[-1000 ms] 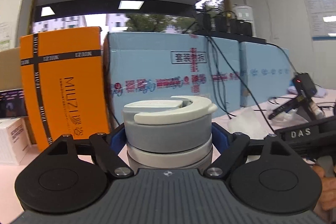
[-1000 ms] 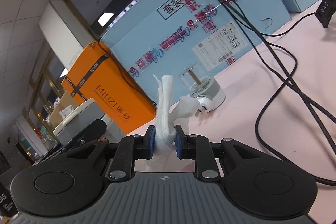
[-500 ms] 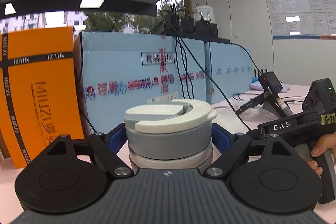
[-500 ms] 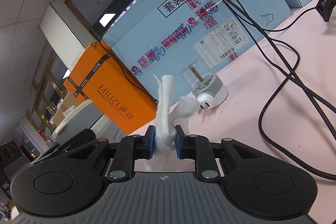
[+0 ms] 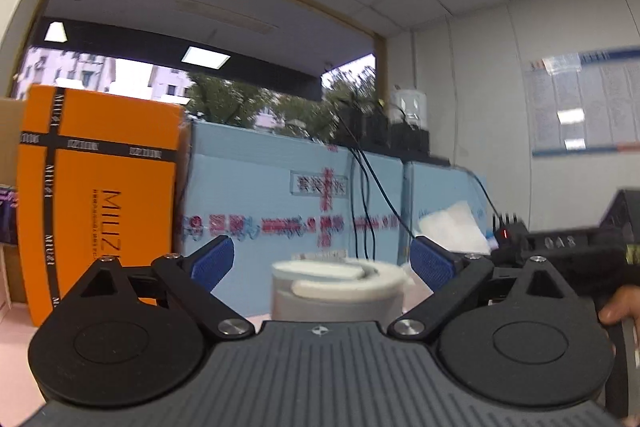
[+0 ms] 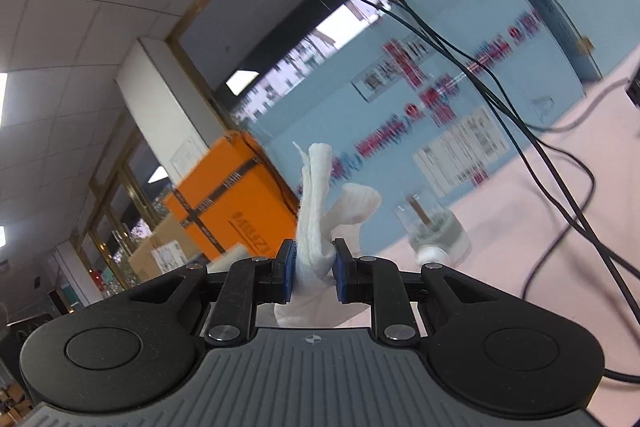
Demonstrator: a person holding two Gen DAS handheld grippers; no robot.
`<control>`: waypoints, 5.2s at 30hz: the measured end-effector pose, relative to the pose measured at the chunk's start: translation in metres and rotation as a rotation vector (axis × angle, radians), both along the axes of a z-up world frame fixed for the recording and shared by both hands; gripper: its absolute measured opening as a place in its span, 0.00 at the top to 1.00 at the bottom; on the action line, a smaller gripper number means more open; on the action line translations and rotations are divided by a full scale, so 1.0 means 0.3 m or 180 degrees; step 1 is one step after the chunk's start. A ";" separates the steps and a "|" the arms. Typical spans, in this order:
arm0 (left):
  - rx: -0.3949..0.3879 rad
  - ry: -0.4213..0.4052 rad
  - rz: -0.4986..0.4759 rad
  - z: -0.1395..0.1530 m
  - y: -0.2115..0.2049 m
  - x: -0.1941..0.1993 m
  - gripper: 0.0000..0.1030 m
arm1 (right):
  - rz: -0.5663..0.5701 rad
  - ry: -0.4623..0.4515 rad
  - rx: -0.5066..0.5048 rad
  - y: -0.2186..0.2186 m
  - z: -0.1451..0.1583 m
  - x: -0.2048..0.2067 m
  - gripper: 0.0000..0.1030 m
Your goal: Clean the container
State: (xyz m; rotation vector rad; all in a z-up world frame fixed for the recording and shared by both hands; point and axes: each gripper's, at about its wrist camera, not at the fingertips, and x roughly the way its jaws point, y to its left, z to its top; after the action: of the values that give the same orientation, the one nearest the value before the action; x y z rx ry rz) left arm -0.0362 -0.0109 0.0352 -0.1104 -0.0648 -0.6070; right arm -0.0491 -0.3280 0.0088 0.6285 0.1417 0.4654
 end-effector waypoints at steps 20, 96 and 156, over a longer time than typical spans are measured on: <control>0.0997 0.0826 -0.0045 0.163 -0.098 0.202 0.00 | 0.0423 0.0199 0.0397 0.133 -0.057 -0.102 0.82; 0.0623 0.0708 -0.0313 0.094 -0.063 0.233 0.00 | 0.0195 0.1377 -0.1337 0.379 -0.049 -0.091 0.60; 0.0566 0.0765 -0.0369 0.091 -0.057 0.236 0.00 | -0.0184 0.0103 -0.1892 0.446 0.059 -0.137 0.87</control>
State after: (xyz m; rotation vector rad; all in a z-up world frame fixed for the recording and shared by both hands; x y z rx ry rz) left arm 0.0346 -0.0282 0.0625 -0.0142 0.2293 -0.7084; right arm -0.0902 -0.1940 0.0265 0.0566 0.2789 0.3331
